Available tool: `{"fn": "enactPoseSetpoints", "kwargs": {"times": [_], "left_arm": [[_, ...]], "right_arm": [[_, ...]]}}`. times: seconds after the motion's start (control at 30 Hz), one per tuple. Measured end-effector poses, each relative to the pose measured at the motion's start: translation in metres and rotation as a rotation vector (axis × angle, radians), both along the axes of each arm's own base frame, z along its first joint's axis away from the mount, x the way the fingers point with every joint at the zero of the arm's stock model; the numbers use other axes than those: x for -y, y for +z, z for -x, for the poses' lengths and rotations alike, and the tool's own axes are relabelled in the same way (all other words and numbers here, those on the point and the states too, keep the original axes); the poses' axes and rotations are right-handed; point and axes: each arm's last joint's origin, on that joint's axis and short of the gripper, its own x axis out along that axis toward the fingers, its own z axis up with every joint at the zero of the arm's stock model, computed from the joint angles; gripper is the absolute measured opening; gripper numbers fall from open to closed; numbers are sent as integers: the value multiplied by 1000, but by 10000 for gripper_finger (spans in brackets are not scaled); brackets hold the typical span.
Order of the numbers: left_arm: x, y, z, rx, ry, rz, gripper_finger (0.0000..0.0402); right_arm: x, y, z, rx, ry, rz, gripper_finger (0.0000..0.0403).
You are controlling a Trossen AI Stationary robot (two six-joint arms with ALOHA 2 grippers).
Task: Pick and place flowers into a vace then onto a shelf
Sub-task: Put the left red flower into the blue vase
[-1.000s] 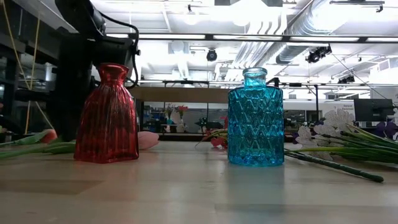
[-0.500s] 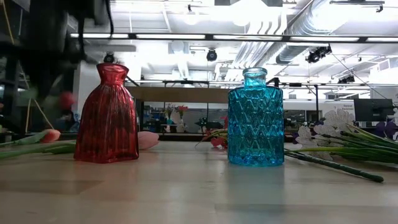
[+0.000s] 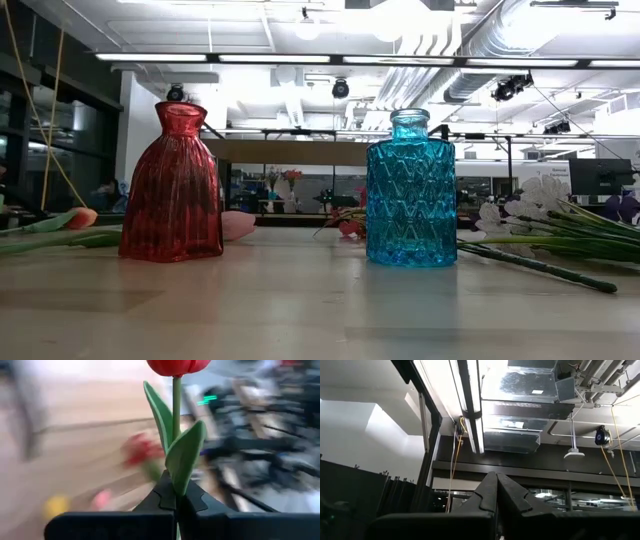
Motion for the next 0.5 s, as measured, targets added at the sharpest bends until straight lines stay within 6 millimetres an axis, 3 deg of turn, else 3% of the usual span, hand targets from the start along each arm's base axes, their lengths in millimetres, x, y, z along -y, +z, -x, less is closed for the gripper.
{"fn": "enactPoseSetpoints", "kwargs": {"times": [0.23,0.5], "left_arm": [[28,16,-58,119,-264,-345,27],[47,3,-102,91,-374,-559,27]], "right_arm": [[0,0,0,7,-25,12,0],[-1,2,2,47,-61,62,0]]}}
